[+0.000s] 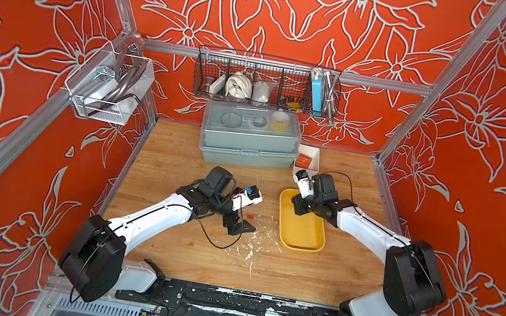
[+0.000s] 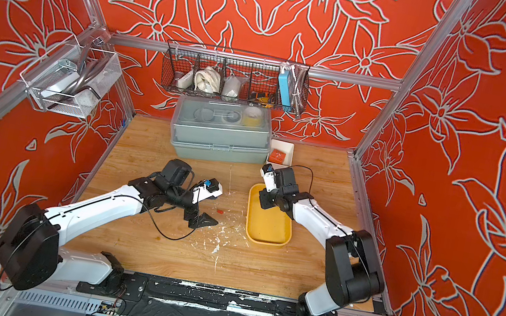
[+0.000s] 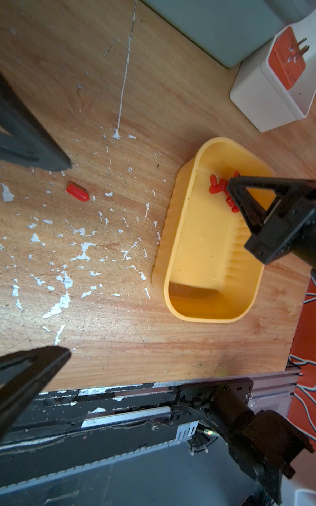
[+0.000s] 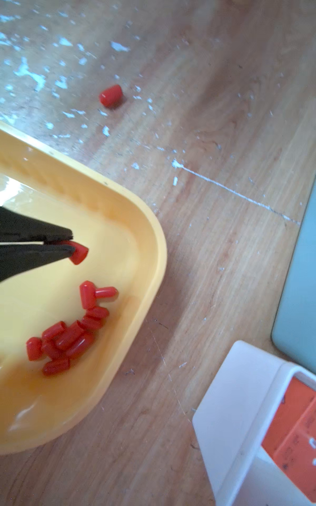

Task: Take the screw protection sleeves out of the storage box
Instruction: Pick up the screw protection sleeve from the storage box, then place the screw protection sleeve at the center of the board.

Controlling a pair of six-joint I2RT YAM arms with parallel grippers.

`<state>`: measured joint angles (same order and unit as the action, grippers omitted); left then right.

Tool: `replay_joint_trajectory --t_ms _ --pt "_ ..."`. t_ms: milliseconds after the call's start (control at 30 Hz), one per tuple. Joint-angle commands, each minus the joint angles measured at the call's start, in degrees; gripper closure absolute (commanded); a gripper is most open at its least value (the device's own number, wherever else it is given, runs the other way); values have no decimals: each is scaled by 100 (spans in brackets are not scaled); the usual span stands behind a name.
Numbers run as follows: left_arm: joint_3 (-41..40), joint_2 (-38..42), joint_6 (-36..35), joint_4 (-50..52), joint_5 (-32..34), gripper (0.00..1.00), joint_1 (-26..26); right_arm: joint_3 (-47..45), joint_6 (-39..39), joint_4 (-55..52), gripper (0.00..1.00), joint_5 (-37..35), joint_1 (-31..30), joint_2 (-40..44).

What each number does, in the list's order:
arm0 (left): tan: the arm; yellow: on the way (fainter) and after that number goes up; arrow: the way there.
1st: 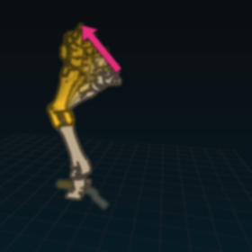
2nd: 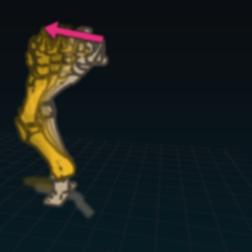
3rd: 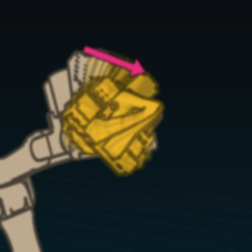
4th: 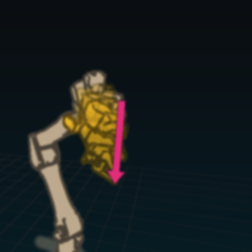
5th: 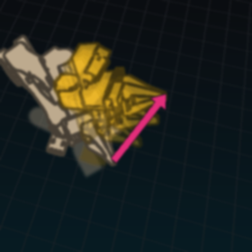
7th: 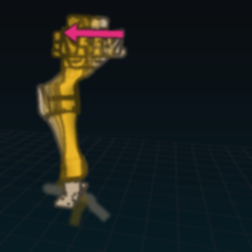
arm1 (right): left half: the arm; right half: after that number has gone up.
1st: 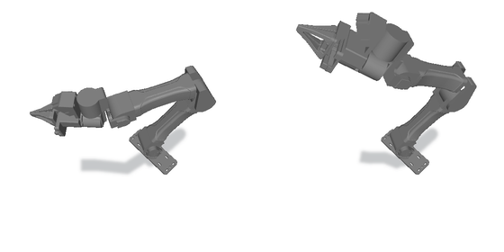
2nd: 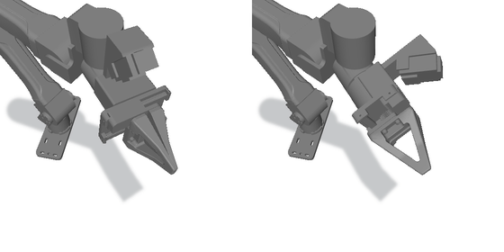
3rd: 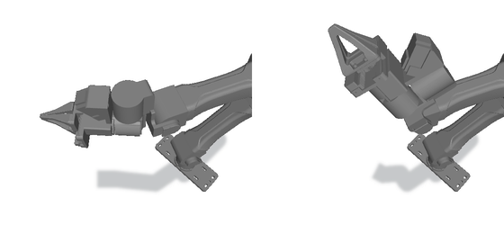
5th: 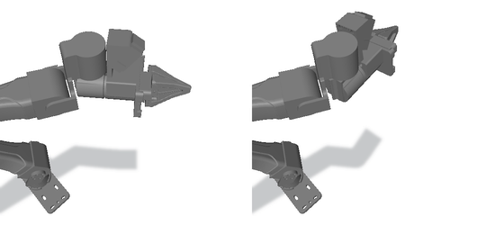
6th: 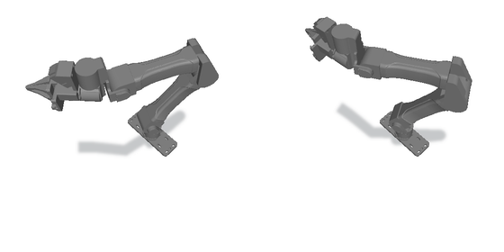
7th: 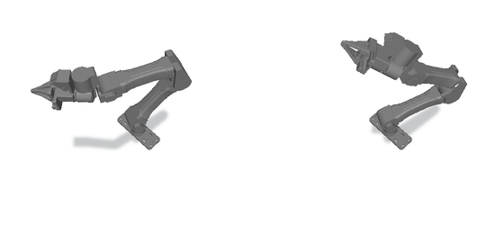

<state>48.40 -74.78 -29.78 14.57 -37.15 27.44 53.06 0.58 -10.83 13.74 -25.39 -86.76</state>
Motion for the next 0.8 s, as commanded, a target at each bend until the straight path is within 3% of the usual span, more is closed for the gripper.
replay_joint_trajectory --t_ms 0,100,267,533,767 --pt "149 212 -32 146 41 2 -160 -164 915 -653 100 1041 13 532" --pt "213 333 -54 245 36 2 -383 -69 1463 -1128 100 1789 -25 873" --pt "319 544 -13 371 117 2 -859 353 1908 -1682 100 2447 -290 803" --pt "358 953 302 304 297 2 -1625 1246 1868 -1505 100 2381 -993 -297" --pt "268 1102 411 196 505 2 -1839 2103 1381 -1237 100 1675 -1339 -1706"
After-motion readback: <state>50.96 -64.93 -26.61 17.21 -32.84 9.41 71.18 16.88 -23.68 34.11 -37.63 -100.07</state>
